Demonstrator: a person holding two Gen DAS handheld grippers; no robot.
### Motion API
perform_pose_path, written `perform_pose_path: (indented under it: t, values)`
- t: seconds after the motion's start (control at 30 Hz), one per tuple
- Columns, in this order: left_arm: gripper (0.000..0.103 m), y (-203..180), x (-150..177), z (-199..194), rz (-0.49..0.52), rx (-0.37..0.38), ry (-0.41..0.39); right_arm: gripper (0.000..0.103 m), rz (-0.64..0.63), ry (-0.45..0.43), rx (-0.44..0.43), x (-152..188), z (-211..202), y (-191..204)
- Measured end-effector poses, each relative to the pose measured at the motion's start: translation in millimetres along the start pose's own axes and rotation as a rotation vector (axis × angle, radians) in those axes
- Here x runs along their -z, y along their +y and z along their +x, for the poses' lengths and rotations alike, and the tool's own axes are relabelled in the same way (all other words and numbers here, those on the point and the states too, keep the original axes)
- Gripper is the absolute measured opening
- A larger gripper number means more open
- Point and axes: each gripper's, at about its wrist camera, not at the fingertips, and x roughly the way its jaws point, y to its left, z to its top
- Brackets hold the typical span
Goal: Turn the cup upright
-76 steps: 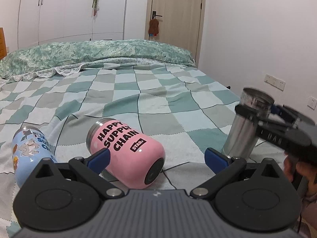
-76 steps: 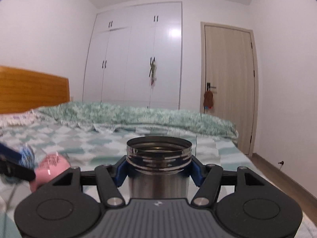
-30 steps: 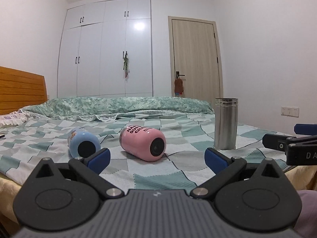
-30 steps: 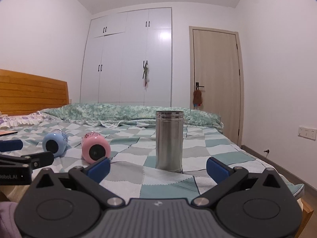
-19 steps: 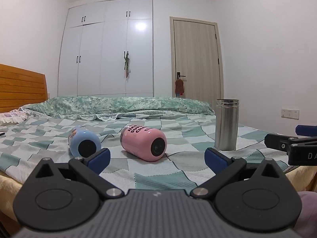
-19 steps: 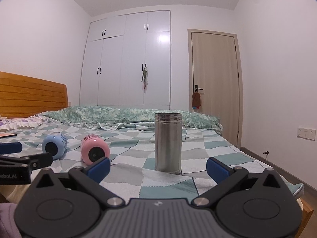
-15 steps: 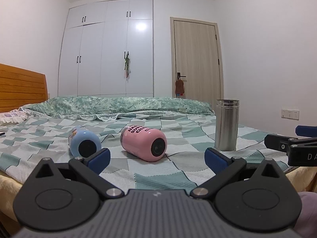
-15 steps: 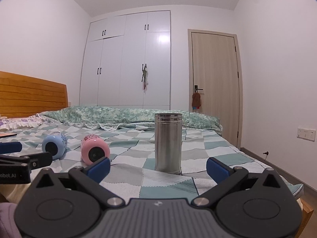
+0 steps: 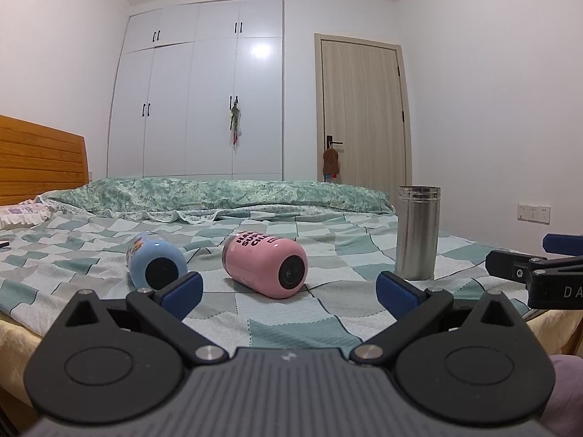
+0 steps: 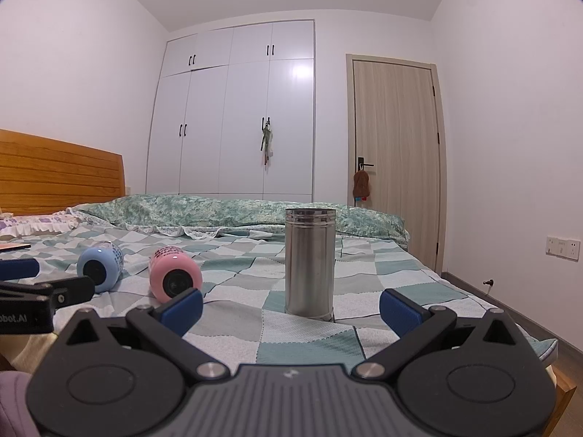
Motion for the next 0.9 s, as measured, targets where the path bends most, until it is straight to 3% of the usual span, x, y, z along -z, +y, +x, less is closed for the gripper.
perform_pose_path:
  t: [0.9]
  values:
    - [0.103,0.6,-0.5,-3.4,-0.030,0.011,-0.008,0.103,-0.003,-0.001,0.000,0.0,0.0,-0.5]
